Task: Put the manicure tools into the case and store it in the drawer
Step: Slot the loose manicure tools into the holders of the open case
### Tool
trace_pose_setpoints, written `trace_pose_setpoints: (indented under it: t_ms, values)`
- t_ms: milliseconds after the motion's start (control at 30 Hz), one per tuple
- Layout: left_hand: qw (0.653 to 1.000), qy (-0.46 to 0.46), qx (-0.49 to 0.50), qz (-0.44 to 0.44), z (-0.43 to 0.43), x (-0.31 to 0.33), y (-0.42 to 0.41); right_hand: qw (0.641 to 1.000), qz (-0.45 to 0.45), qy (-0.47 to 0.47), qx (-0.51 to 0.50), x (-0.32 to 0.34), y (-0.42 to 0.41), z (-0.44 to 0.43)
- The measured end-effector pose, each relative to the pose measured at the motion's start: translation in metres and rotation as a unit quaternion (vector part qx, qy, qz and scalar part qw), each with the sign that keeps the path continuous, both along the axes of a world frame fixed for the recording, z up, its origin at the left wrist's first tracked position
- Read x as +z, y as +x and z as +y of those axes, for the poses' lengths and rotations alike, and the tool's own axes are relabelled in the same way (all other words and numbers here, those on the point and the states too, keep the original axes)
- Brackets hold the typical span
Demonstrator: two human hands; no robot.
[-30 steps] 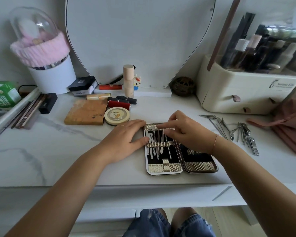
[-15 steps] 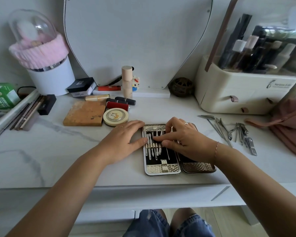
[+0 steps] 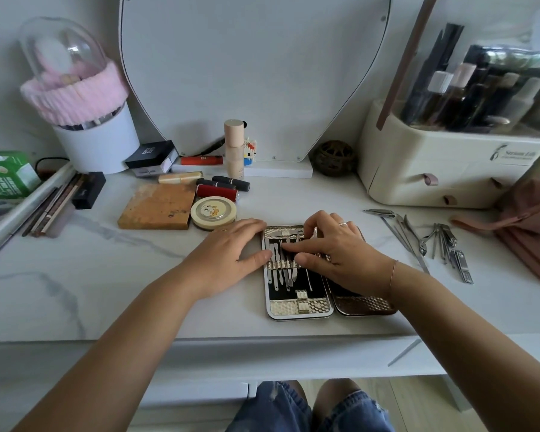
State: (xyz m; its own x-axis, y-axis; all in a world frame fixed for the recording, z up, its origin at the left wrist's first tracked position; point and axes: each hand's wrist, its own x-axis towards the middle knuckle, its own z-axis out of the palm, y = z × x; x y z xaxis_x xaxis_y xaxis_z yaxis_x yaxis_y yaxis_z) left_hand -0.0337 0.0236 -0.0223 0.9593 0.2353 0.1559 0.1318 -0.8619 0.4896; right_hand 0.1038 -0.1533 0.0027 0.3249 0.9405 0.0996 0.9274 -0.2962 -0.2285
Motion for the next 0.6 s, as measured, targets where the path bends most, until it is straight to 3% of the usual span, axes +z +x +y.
trace_pose_setpoints:
  t_ms: [167,333,600]
  values:
    - [1.000,-0.001,0.000,0.003,0.001,-0.001,0.001,1.000,0.005,-0.007,0.014,0.000,-0.002,-0.004]
    - [1.000,0.002,-0.003,0.005,0.001,-0.001,0.000,0.996,0.049,0.067,-0.011,-0.008,0.001,-0.009]
    - [1.000,-0.002,0.001,0.001,0.000,0.000,0.000,0.993,0.083,0.079,0.010,-0.008,-0.004,-0.013]
